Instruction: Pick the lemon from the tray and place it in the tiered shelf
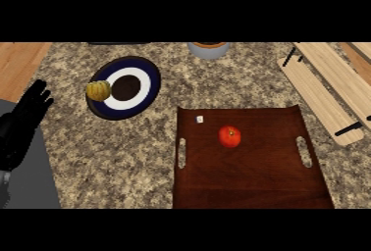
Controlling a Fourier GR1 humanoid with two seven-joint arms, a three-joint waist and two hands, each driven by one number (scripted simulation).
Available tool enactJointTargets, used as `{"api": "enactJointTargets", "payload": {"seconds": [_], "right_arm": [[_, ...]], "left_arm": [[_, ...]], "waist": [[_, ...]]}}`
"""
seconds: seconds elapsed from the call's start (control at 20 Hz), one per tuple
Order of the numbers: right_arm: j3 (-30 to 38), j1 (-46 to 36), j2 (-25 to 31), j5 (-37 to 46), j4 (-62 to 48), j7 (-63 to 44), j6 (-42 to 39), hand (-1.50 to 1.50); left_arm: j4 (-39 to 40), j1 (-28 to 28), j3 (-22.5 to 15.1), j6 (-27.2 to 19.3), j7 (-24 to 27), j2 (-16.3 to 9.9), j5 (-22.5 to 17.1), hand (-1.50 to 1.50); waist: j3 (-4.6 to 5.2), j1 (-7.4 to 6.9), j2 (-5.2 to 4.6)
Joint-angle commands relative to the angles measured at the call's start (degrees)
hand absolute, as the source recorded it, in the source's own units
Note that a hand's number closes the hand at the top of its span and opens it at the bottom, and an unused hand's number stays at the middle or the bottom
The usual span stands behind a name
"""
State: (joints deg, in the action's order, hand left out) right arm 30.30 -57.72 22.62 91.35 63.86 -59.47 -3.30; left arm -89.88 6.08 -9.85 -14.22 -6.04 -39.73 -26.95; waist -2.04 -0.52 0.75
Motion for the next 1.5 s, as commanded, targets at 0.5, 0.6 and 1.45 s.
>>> {"api": "enactJointTargets", "payload": {"seconds": [0.5,0.6,1.45], "right_arm": [[5.3,-0.9,-3.1,-7.7,8.5,0.1,11.5,-1.50],[6.5,-1.8,-3.5,-9.7,10.7,-0.4,11.2,-1.50],[2.5,-1.4,-7.1,-3.2,49.9,-8.0,-8.6,-1.50]], "left_arm": [[7.2,-4.6,-2.3,-0.3,2.1,4.2,0.7,0.00],[7.0,-5.1,-2.2,-0.6,2.3,3.9,0.7,0.00],[4.2,-8.2,-0.7,-0.7,0.4,1.2,-1.5,0.00]], "waist": [[2.11,0.65,-0.92],[2.12,0.65,-0.66],[2.29,3.37,1.22]]}}
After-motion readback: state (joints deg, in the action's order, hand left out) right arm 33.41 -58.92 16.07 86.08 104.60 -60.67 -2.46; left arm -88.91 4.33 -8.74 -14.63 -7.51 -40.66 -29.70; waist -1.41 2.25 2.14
